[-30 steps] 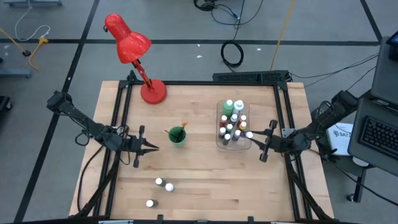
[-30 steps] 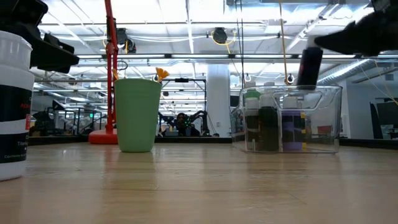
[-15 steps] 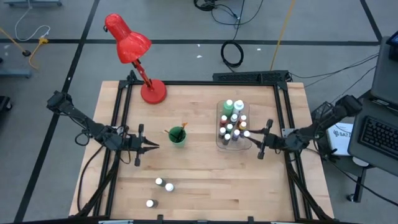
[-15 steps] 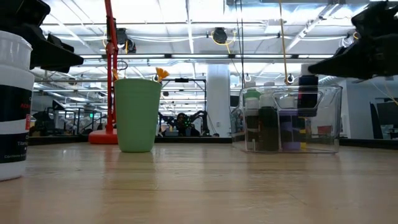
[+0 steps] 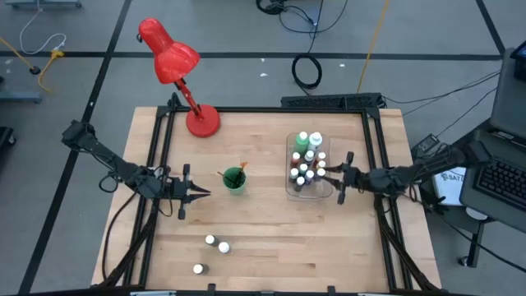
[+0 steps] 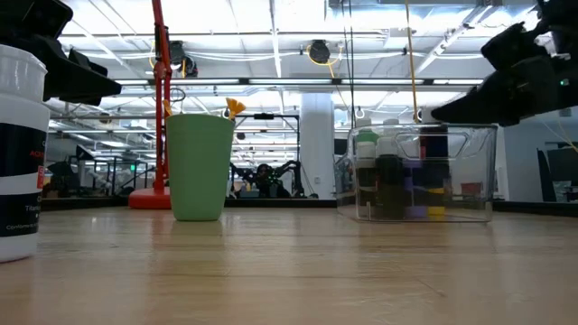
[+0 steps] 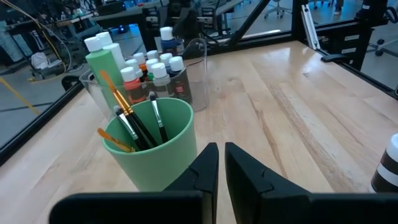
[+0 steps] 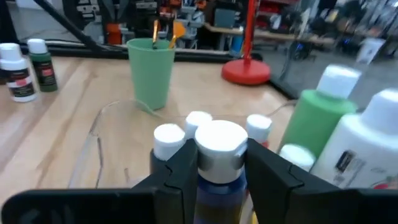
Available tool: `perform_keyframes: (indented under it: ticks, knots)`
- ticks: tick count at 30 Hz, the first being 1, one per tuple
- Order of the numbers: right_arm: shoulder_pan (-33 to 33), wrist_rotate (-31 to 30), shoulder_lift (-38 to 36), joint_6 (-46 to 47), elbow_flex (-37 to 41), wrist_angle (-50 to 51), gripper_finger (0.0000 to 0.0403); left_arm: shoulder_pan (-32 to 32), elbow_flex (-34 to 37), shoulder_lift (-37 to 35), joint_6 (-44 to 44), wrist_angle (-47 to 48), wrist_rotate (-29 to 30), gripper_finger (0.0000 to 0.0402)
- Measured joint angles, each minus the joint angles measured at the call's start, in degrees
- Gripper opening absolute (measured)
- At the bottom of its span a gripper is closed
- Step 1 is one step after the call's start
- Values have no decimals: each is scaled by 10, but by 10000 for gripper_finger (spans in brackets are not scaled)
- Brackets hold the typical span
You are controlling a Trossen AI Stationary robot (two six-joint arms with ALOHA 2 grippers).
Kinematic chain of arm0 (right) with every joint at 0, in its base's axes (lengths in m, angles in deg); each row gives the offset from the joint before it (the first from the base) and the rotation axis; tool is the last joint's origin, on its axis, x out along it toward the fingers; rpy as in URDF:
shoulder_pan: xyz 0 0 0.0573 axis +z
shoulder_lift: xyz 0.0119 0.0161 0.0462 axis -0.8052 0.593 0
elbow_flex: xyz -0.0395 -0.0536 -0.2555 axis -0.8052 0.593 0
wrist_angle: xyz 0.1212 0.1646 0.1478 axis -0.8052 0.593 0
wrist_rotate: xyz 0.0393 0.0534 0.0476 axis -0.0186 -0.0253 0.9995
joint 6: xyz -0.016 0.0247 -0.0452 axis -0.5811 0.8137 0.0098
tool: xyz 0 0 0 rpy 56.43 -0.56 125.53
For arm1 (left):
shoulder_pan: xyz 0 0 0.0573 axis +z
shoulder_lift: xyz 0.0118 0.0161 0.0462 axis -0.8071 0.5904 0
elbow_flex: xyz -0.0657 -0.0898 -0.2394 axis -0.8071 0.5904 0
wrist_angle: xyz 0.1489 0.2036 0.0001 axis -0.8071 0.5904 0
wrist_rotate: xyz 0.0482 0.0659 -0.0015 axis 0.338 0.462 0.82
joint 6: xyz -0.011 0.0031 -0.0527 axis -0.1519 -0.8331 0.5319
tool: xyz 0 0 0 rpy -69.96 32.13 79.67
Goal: Pick & Place Paint Supplies
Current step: Put the small blue paint bottle into the transparent bin
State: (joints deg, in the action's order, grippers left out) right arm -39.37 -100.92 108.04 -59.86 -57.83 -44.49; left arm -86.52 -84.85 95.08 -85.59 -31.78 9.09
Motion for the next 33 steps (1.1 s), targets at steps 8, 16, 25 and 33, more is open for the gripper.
perform_keyframes:
  ticks: [8,16,25,33]
  knots:
    - [-32,53,21,73,0,35,105,0,0,0,-11,1,0,33]
    - [-45,53,53,97,1,30,114,0,0,0,-2,-1,1,33]
    - [-45,66,68,91,2,35,126,0,0,0,0,0,1,33]
    - [-45,67,68,87,2,17,160,0,0,0,1,0,1,33]
